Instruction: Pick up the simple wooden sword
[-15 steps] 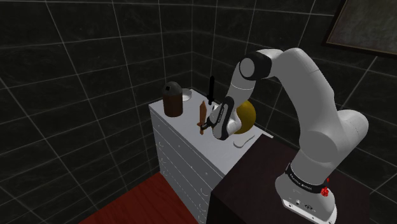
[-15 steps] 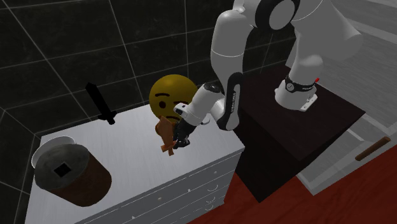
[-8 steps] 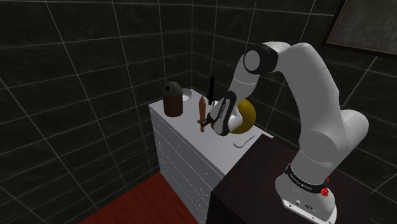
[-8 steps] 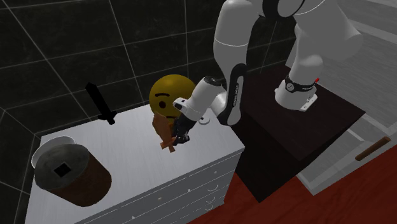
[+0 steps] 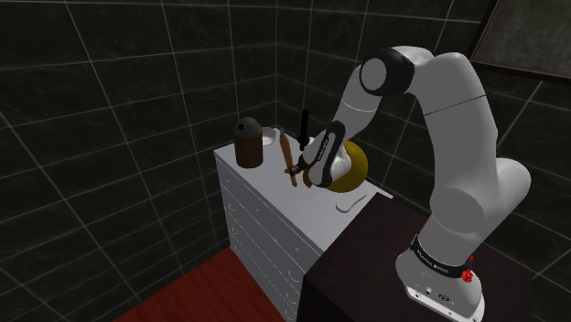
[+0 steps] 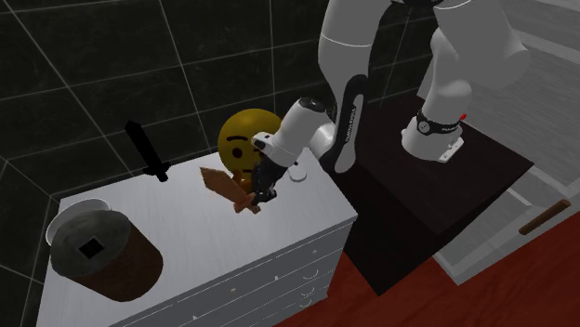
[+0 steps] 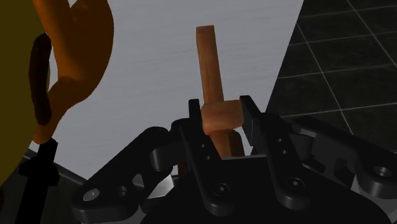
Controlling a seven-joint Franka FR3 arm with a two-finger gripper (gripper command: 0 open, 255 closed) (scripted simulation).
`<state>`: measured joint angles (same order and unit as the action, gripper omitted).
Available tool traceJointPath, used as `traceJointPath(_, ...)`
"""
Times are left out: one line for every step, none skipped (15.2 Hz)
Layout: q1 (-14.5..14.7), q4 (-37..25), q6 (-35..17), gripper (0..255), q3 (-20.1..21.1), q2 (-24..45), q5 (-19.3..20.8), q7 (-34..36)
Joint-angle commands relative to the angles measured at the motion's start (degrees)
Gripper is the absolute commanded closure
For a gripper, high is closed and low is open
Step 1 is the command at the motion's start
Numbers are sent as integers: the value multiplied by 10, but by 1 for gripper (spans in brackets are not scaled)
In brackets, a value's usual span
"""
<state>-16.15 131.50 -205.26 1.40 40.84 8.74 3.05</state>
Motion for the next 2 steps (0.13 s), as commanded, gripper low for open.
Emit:
traceJointPath(-2, 5, 7, 255, 1, -12, 2, 1)
traceJointPath(-2, 5, 7, 255, 1, -12, 2, 1)
